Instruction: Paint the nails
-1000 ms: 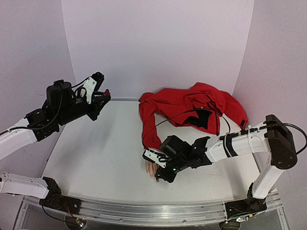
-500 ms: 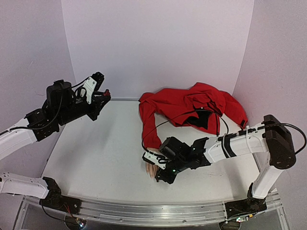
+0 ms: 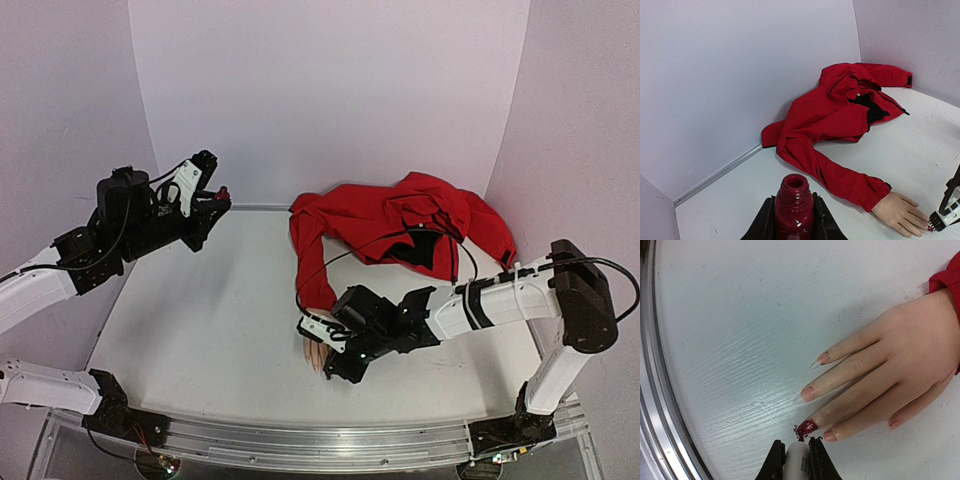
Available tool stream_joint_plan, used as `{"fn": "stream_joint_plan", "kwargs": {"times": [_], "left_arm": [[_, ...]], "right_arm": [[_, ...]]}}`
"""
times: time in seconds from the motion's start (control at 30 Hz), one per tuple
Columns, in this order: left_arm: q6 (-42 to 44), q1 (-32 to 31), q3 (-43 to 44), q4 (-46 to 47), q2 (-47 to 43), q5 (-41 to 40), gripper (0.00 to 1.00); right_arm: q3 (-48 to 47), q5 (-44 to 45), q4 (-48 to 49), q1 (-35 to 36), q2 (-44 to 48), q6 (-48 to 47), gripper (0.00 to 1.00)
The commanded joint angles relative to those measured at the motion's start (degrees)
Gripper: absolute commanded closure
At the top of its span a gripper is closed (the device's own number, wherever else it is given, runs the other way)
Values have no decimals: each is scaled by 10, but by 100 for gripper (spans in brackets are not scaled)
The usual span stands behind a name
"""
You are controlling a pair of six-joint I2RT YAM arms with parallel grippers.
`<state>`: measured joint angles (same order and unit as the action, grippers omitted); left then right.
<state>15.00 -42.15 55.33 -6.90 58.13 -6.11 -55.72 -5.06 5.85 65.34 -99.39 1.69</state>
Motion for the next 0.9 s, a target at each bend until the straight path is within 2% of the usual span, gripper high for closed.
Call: {"fn": "stream_joint_plan", "kwargs": {"times": [0.0, 0.23, 0.33, 0.57, 0.77, 0.87], "left_arm": [[-1, 3, 3, 41, -14, 5, 100], [-15, 3, 13, 40, -24, 27, 100], [-47, 3, 25, 37, -30, 54, 100], [-117, 3, 42, 9, -35, 172, 100], [-90, 3, 71, -79, 7, 329, 100], [-75, -2, 53, -88, 2, 379, 100]], "right_arm": [[-3, 16, -6, 3, 53, 23, 100], [-14, 34, -9, 3, 113, 102, 100], [-11, 50, -14, 3, 135, 134, 100], [-17, 124, -7, 3, 180, 184, 100], [-42, 145, -6, 3, 200, 185, 100], [-49, 139, -7, 3, 213, 193, 100]]}}
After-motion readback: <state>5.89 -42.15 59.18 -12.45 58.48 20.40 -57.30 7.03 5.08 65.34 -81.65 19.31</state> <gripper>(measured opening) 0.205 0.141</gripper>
